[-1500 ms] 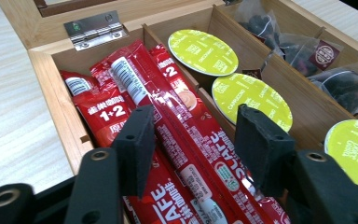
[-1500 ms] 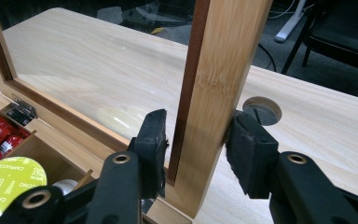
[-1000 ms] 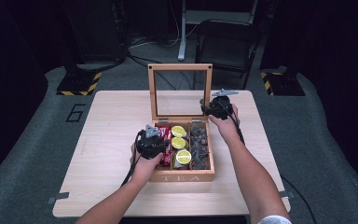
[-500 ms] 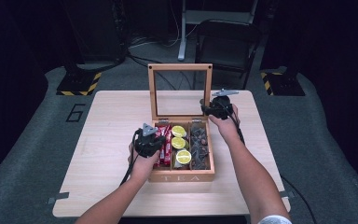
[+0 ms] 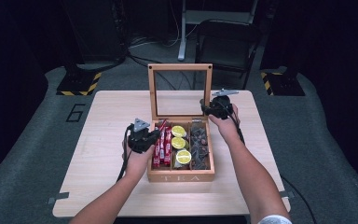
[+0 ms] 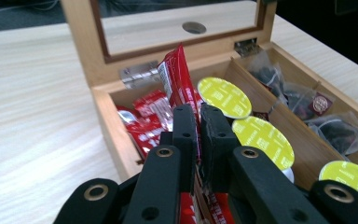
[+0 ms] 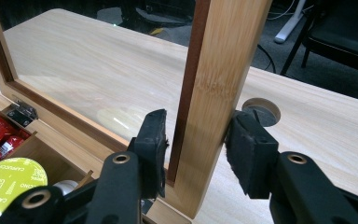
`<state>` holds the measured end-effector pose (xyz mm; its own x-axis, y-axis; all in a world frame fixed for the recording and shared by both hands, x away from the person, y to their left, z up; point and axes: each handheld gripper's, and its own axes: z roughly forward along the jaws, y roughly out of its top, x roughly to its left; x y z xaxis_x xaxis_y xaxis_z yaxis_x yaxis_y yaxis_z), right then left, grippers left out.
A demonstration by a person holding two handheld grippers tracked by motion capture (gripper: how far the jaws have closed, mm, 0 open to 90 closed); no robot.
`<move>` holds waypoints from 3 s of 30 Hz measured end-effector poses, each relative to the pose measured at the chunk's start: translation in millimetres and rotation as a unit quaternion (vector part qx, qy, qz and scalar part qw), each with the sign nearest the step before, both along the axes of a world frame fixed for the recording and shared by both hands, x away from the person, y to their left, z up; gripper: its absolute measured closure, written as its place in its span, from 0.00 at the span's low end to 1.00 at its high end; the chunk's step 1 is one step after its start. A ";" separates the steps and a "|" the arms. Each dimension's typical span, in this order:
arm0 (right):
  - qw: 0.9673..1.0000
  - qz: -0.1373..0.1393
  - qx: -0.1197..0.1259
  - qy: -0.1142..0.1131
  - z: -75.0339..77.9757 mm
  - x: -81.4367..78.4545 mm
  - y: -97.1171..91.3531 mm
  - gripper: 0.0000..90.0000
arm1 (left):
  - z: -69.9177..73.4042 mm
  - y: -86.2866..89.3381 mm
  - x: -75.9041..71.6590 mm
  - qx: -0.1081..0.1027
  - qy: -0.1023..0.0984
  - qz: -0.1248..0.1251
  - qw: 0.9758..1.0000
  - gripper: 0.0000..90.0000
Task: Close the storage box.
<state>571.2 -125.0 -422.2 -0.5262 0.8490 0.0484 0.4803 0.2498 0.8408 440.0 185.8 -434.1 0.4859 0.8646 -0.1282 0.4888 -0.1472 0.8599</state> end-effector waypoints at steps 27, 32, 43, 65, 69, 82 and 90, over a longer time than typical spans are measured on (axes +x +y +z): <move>1.000 0.000 -0.001 -0.010 4.1 0.7 0.0 0.63 | -18.1 72.7 -0.4 0.011 0.020 0.060 0.998 0.94; 1.000 0.000 -0.002 -0.012 4.2 0.8 0.3 0.62 | -30.6 80.2 -0.3 0.008 0.031 0.075 0.997 0.94; 1.000 -0.001 -0.002 -0.011 3.9 0.7 0.7 0.62 | -55.8 93.3 0.1 0.019 0.049 0.091 0.994 0.94; 1.000 -0.002 0.005 -0.016 6.4 0.2 0.8 0.60 | -80.2 108.7 -0.3 0.029 0.074 0.111 0.991 0.94; 1.000 -0.001 0.005 -0.018 7.6 0.5 1.0 0.60 | -79.3 110.3 -0.4 0.028 0.082 0.107 0.990 0.94; 1.000 0.002 0.016 -0.017 11.6 4.6 1.1 0.59 | -80.7 121.4 1.1 0.007 0.081 0.135 0.988 0.88; 1.000 0.003 0.015 -0.009 15.1 3.7 -2.7 0.67 | -78.9 129.2 -0.2 0.015 0.076 0.153 0.985 0.83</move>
<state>574.9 -127.7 -407.1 -0.5328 0.8438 0.0640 0.4632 0.2275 0.8566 439.8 315.0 -513.1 0.1788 0.9720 -0.1522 0.6371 0.0035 0.7707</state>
